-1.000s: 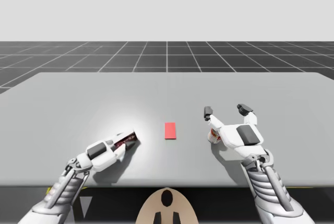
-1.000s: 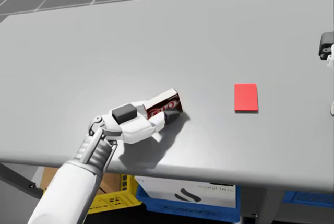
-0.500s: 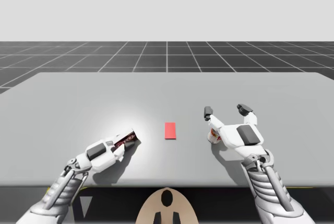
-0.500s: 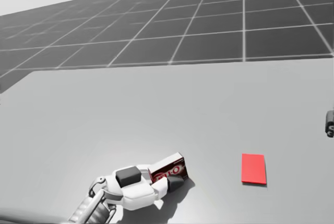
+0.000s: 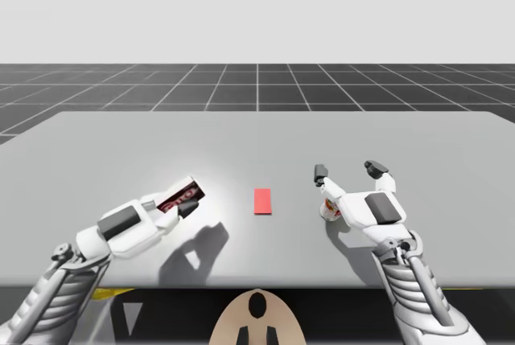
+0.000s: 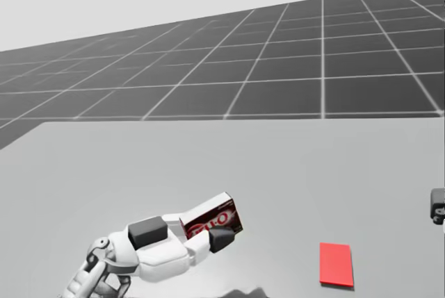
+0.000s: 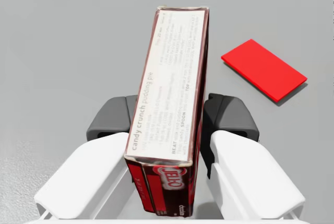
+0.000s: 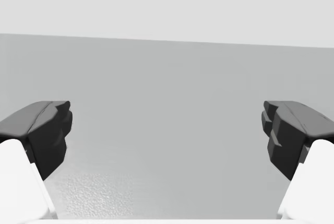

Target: Look at the card. If it is red, pick the object on the left. If it is green, pick the object on the right.

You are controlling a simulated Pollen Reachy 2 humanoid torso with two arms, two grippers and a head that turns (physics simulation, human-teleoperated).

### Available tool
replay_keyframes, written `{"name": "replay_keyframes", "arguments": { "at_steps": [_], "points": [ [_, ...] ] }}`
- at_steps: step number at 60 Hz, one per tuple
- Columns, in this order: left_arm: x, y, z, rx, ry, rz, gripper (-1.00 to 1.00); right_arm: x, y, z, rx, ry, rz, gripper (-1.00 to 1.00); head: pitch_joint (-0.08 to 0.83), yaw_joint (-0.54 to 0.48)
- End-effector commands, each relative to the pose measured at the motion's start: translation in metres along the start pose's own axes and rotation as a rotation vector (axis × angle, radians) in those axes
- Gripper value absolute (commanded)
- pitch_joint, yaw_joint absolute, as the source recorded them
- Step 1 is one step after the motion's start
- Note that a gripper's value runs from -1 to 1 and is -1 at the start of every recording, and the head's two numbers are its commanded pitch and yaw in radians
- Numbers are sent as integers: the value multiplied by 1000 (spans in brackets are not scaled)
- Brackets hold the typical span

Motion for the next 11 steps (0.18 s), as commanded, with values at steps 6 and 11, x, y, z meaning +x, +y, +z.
{"name": "replay_keyframes", "arguments": {
  "at_steps": [6, 11],
  "points": [
    [81, -3, 25, 67, -176, -40, 1000, 1, 4, 5, 45, -18, -21, -1000, 322, 303],
    [102, -7, 34, 86, -240, -50, 1000, 0, 5, 5, 63, -15, -18, -1000, 318, 303]
  ]
}}
